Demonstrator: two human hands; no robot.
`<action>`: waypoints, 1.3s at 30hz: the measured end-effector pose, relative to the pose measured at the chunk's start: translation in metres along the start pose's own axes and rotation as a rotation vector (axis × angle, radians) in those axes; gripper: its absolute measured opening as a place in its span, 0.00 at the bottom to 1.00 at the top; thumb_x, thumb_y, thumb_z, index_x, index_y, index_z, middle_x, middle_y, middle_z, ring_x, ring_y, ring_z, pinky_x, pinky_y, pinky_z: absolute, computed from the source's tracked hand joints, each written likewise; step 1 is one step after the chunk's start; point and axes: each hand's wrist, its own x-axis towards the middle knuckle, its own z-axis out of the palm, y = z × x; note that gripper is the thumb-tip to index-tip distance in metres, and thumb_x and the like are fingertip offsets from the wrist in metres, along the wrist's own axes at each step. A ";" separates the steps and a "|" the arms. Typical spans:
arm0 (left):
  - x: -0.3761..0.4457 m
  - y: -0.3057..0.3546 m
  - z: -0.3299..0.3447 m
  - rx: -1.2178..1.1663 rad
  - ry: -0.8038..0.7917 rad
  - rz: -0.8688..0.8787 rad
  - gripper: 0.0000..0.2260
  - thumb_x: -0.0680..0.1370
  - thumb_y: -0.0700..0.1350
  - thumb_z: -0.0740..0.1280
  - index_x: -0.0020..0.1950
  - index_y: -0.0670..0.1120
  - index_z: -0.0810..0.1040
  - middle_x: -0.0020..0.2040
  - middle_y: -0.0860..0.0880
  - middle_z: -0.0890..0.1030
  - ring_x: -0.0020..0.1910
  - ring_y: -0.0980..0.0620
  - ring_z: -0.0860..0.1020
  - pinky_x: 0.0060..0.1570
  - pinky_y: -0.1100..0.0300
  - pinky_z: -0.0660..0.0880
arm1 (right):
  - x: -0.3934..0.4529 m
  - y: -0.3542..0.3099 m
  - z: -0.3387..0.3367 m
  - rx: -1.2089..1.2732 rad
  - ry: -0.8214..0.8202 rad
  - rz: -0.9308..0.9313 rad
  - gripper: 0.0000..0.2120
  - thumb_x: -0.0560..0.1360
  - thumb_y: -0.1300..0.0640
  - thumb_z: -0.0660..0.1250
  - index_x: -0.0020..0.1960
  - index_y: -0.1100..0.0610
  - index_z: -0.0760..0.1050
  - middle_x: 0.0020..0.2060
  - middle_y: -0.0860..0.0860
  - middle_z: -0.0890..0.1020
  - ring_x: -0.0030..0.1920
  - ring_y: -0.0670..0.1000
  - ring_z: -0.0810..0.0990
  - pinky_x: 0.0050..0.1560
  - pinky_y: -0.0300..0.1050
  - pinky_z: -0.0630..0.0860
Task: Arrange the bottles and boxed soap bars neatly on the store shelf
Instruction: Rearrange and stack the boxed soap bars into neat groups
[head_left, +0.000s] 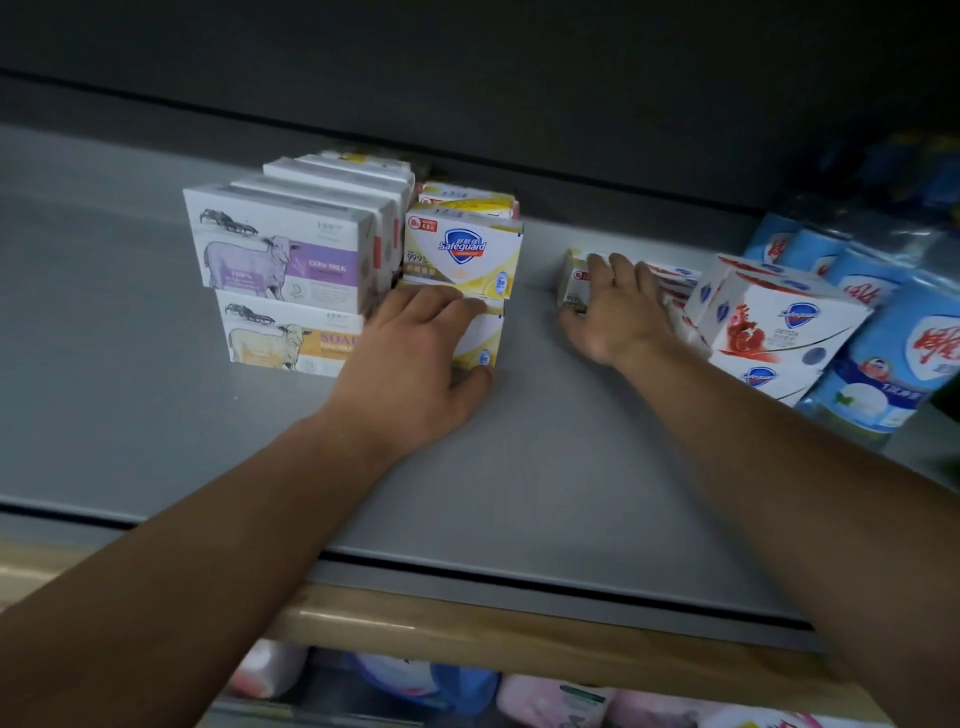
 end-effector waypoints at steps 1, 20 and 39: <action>0.000 0.000 0.000 -0.002 -0.002 -0.003 0.25 0.71 0.53 0.64 0.66 0.44 0.76 0.63 0.46 0.77 0.62 0.41 0.72 0.63 0.49 0.68 | 0.000 0.002 0.002 -0.002 0.011 -0.035 0.37 0.78 0.41 0.59 0.79 0.55 0.50 0.78 0.55 0.56 0.78 0.62 0.50 0.77 0.60 0.51; -0.002 0.005 -0.009 -0.091 0.087 -0.027 0.20 0.74 0.46 0.70 0.65 0.43 0.77 0.61 0.45 0.79 0.61 0.41 0.74 0.60 0.54 0.70 | -0.088 -0.040 -0.037 0.484 0.231 -0.377 0.18 0.73 0.59 0.67 0.62 0.51 0.78 0.54 0.48 0.78 0.44 0.44 0.75 0.49 0.37 0.68; -0.052 0.003 -0.050 -0.245 0.125 -0.174 0.22 0.73 0.44 0.72 0.67 0.43 0.74 0.63 0.46 0.76 0.59 0.46 0.76 0.57 0.58 0.73 | -0.146 -0.075 -0.049 0.698 0.237 -0.301 0.19 0.73 0.61 0.72 0.63 0.58 0.77 0.57 0.52 0.77 0.55 0.53 0.80 0.59 0.49 0.75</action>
